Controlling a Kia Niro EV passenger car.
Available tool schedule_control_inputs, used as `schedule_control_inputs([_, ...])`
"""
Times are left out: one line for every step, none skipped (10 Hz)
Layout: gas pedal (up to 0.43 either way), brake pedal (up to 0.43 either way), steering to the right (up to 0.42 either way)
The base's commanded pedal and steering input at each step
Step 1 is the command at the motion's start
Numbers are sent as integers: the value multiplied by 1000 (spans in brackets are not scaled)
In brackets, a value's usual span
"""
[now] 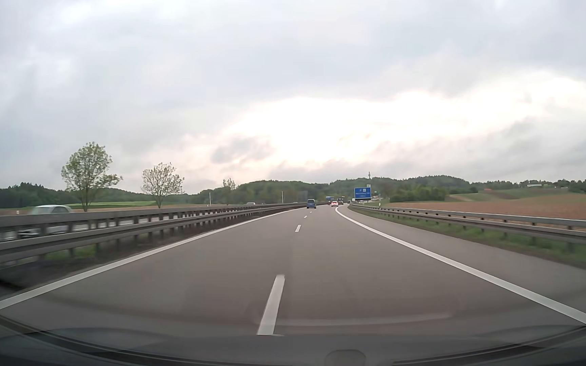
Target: Follow the waypoints while adhering to traffic rules and regulations
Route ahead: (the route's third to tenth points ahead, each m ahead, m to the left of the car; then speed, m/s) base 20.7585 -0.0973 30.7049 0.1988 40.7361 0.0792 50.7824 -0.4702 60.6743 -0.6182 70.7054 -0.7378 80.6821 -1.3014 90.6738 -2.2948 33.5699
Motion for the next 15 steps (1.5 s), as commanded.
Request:
schedule_control_inputs([220, 0, 7])
schedule_control_inputs([220, 0, 6])
schedule_control_inputs([220, 0, 6])
schedule_control_inputs([220, 0, 5])
schedule_control_inputs([220, 0, 5])
schedule_control_inputs([220, 0, 5])
schedule_control_inputs([220, 0, 5])
schedule_control_inputs([209, 0, 5])
schedule_control_inputs([209, 0, 5])
schedule_control_inputs([197, 0, 5])
schedule_control_inputs([189, 0, 5])
schedule_control_inputs([177, 0, 5])
schedule_control_inputs([177, 0, 5])
schedule_control_inputs([177, 0, 5])
schedule_control_inputs([177, 0, 5])
